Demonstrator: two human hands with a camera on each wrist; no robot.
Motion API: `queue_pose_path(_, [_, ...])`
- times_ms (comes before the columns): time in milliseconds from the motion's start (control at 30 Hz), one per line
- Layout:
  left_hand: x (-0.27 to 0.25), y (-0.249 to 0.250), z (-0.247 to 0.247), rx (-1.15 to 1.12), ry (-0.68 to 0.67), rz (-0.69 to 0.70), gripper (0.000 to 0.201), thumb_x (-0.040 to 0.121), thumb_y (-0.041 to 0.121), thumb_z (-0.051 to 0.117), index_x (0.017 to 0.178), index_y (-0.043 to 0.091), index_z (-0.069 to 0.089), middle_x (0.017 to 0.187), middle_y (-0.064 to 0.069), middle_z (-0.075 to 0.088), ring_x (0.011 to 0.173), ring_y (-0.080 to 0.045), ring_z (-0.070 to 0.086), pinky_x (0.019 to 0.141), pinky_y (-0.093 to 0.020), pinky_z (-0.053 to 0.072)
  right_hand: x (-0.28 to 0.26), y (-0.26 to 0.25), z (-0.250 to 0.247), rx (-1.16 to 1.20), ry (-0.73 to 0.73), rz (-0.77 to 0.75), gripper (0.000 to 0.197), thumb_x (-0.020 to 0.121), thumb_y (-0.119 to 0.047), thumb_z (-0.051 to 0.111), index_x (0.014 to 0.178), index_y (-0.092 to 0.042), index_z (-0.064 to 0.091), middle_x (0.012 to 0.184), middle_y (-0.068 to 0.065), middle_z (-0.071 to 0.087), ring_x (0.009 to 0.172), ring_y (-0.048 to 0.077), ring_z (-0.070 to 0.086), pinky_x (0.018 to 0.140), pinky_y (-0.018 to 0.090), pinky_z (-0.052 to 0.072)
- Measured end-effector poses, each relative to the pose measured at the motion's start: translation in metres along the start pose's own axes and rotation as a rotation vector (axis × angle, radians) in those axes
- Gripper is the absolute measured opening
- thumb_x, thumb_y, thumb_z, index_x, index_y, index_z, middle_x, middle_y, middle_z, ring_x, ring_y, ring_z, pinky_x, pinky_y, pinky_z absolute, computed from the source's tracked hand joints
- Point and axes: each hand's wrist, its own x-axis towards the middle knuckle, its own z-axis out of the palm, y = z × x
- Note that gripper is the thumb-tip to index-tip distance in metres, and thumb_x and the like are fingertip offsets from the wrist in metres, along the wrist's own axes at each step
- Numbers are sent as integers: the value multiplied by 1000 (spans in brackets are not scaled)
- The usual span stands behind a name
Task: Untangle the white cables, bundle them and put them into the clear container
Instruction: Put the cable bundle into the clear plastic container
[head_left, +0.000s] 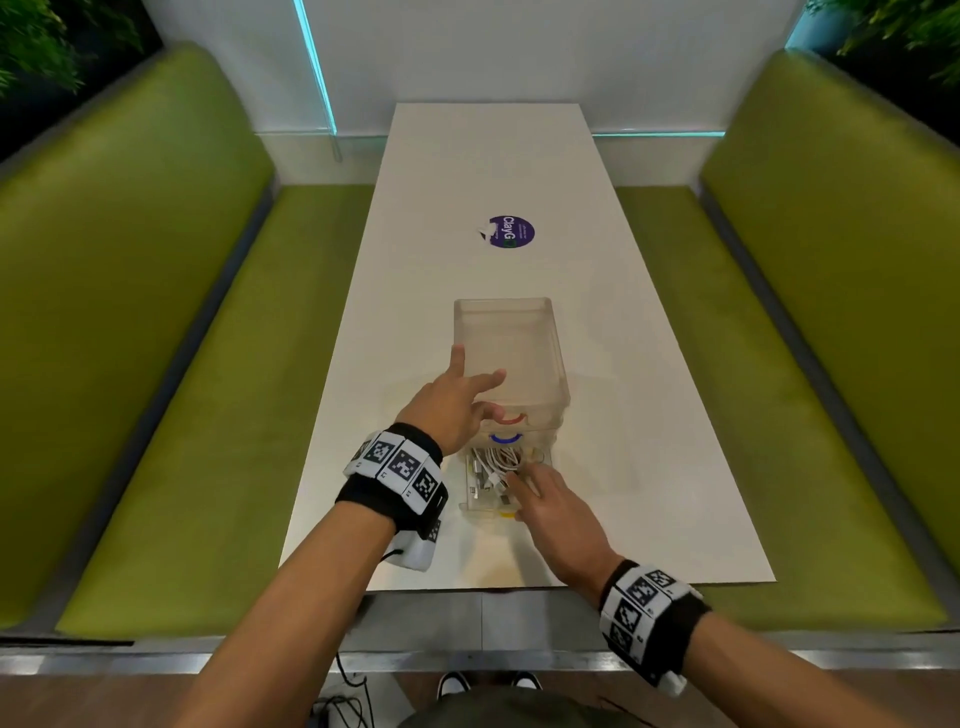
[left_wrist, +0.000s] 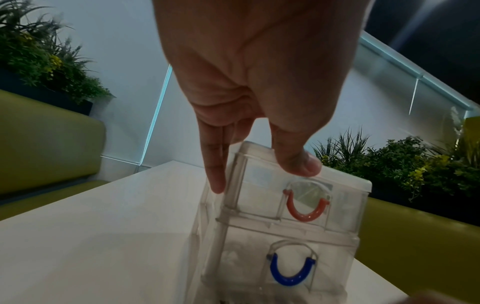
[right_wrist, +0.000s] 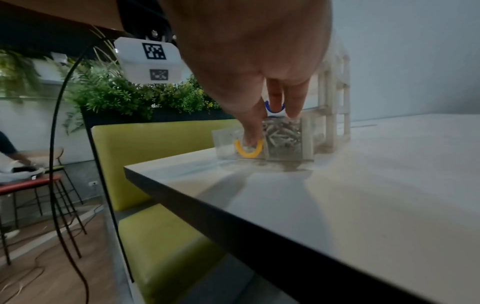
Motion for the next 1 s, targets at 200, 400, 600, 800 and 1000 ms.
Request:
queue_pose_path(200, [2, 1, -1, 19, -9, 8, 45, 96, 32, 52, 140, 34, 43, 159, -12, 7, 120, -38, 52, 102, -39, 40, 22, 1, 2, -100, 59, -18, 43, 58, -7, 84, 98, -12, 71, 88, 5, 69, 71, 25, 67, 51, 27, 50])
queue_pose_path(400, [1, 0, -2, 31, -15, 8, 45, 97, 31, 51, 140, 35, 43, 159, -12, 7, 118, -39, 53, 102, -40, 41, 18, 0, 6, 114, 154, 36, 34, 84, -5, 64, 117, -11, 59, 115, 6, 58, 91, 23, 59, 65, 27, 50])
queue_pose_path(600, [1, 0, -2, 37, -10, 6, 45, 97, 28, 52, 141, 35, 42, 159, -14, 7, 116, -37, 55, 100, -38, 42, 26, 14, 5, -84, 192, -45, 31, 71, 0, 61, 98, -10, 72, 91, 6, 69, 77, 26, 66, 58, 28, 53])
queue_pose_path(800, [1, -1, 0, 23, -3, 11, 45, 96, 31, 54, 139, 35, 44, 160, -11, 8, 117, -37, 55, 100, -39, 43, 14, 8, 9, -104, 154, -48, 34, 61, -8, 82, 91, -14, 70, 86, 3, 65, 75, 24, 61, 59, 27, 46])
queue_pose_path(1000, [1, 0, -2, 6, -11, 6, 44, 96, 31, 52, 139, 36, 44, 161, -10, 5, 120, -37, 53, 101, -38, 41, 18, 10, 1, -84, 132, -4, 41, 49, 6, 81, 84, -11, 67, 78, 5, 63, 67, 24, 62, 46, 26, 44])
